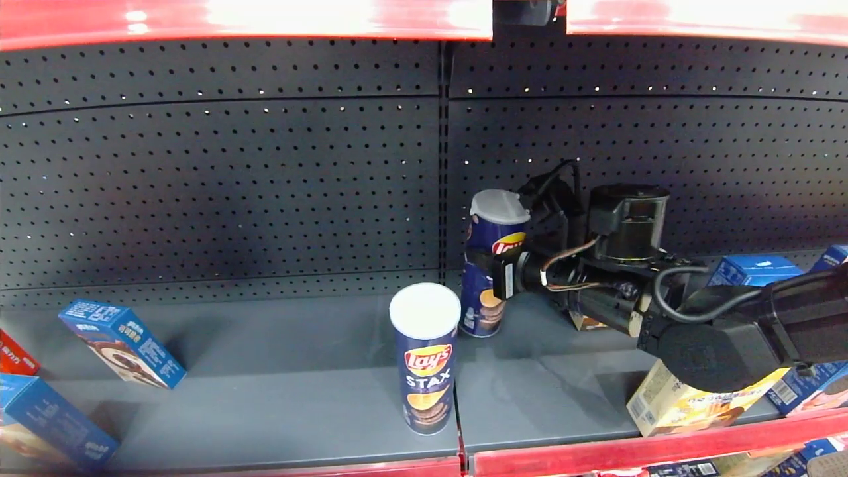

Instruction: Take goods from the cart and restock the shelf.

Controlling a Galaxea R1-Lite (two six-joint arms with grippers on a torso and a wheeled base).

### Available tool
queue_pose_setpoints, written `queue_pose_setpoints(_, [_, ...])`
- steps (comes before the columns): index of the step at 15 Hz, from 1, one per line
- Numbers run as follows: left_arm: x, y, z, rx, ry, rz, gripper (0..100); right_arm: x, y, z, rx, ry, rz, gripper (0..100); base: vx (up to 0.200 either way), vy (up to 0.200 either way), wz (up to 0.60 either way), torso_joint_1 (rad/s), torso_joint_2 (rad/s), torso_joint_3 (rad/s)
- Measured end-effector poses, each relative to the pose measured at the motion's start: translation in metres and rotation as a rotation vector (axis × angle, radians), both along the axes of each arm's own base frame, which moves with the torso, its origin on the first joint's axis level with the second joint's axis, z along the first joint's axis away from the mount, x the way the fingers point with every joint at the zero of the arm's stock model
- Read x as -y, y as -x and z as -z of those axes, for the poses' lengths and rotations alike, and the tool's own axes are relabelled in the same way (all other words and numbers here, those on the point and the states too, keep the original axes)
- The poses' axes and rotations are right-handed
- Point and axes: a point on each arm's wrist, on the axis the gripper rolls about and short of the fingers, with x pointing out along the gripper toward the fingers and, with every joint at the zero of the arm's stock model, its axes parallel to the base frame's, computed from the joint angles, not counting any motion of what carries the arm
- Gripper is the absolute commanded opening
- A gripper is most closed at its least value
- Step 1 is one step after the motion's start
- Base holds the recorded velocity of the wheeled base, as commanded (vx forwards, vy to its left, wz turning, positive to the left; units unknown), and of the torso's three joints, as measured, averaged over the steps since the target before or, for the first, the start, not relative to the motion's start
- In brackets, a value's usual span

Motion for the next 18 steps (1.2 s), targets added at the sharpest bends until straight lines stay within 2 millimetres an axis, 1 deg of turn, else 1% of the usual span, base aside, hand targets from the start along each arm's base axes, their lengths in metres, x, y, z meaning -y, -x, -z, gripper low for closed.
queue_pose_setpoints(4, [0.0, 0.0, 0.0, 0.0, 0.0, 0.0, 100, -0.003, -0.007, -0.005, 0.008, -0.016, -0.077, 0, 0.0, 0.0, 0.0, 0.0, 0.0, 0.0])
queue_pose_setpoints(9, [0.0, 0.0, 0.0, 0.0, 0.0, 0.0, 100, -0.014, -0.019, -0.007, 0.024, -0.03, -0.132, 0, 0.0, 0.0, 0.0, 0.0, 0.0, 0.0])
queue_pose_setpoints(15, [0.0, 0.0, 0.0, 0.0, 0.0, 0.0, 100, -0.033, -0.026, 0.004, 0.012, -0.025, -0.177, 0, 0.0, 0.0, 0.0, 0.0, 0.0, 0.0])
queue_pose_setpoints(18, [0.0, 0.0, 0.0, 0.0, 0.0, 0.0, 100, -0.037, -0.03, 0.009, 0.005, -0.021, -0.186, 0, 0.0, 0.0, 0.0, 0.0, 0.0, 0.0])
